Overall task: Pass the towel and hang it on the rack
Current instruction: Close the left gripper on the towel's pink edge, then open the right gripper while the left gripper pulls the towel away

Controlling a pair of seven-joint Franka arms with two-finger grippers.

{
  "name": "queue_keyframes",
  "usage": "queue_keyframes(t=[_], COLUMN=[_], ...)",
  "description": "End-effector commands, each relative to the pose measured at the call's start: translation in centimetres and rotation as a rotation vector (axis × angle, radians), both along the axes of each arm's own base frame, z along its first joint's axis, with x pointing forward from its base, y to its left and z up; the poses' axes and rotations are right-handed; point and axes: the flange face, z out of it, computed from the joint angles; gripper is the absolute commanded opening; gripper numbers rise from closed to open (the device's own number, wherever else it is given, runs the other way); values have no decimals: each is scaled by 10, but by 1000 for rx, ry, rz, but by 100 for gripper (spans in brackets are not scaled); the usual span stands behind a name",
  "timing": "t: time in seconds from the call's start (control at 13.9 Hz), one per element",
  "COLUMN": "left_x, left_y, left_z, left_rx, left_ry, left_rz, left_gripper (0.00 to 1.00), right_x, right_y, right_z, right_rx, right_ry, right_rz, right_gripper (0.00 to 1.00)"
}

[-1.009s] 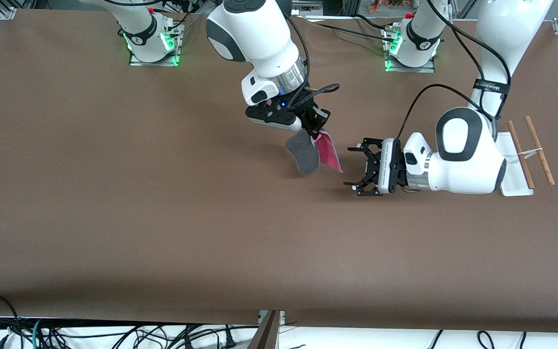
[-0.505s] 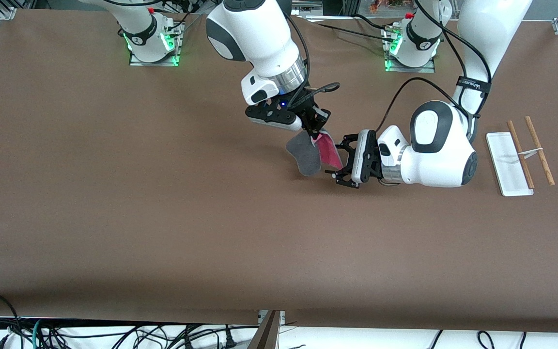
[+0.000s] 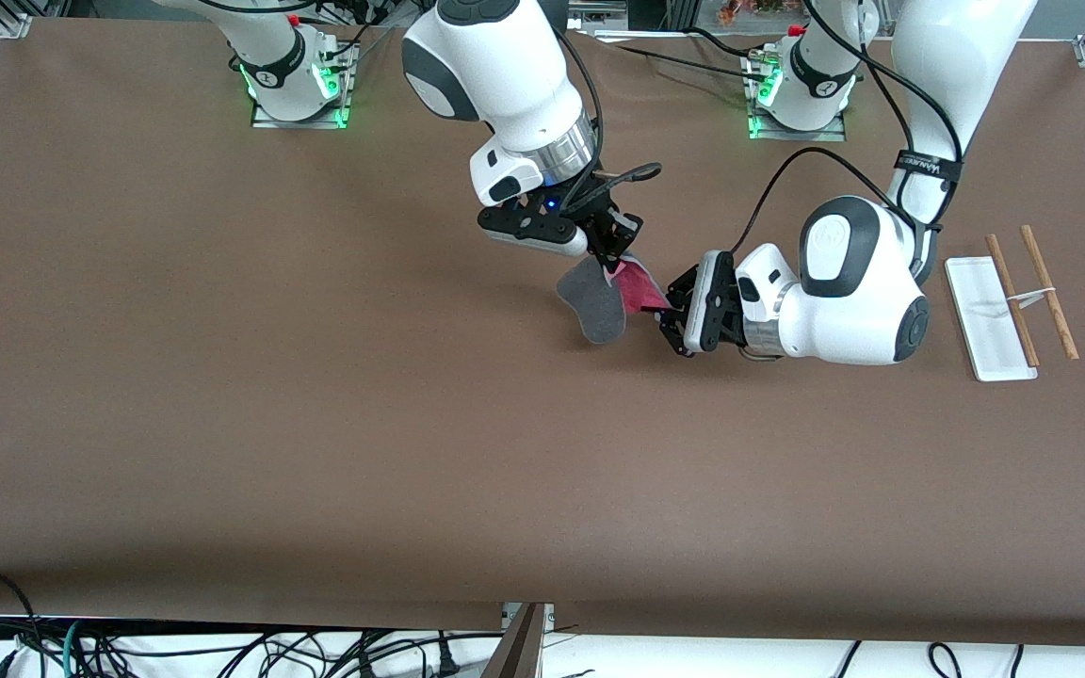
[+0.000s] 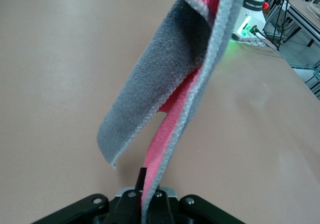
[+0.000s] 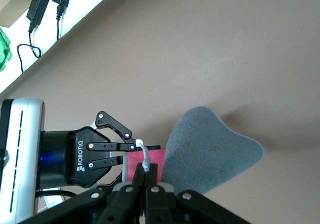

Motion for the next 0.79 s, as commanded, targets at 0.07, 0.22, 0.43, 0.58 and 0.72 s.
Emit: queue_keyframes(t=[0.07,0.22,0.43,0.58,0.72], left_x=[7,8,9,5,1], left_y=[38,48,74,119,157], left_z=[4,8,27,47,65], left_rx=[2,-2,9,95,148], left_ry=[-4,3,8,95,124], left_rz=[16,22,35,95,130], left_gripper=[0,0,0,0,0], right_x=[1,1,4,13,26], right_y=[3,3,-1,-15,-40], right_z=[5,4,4,4,-5], right_rx=[-5,-8,-32,-108,-241], right_ry=[-25,-24,-43,-72,-50], right_rz=[4,5,15,52,164], right_gripper=[18,92,100,100,100])
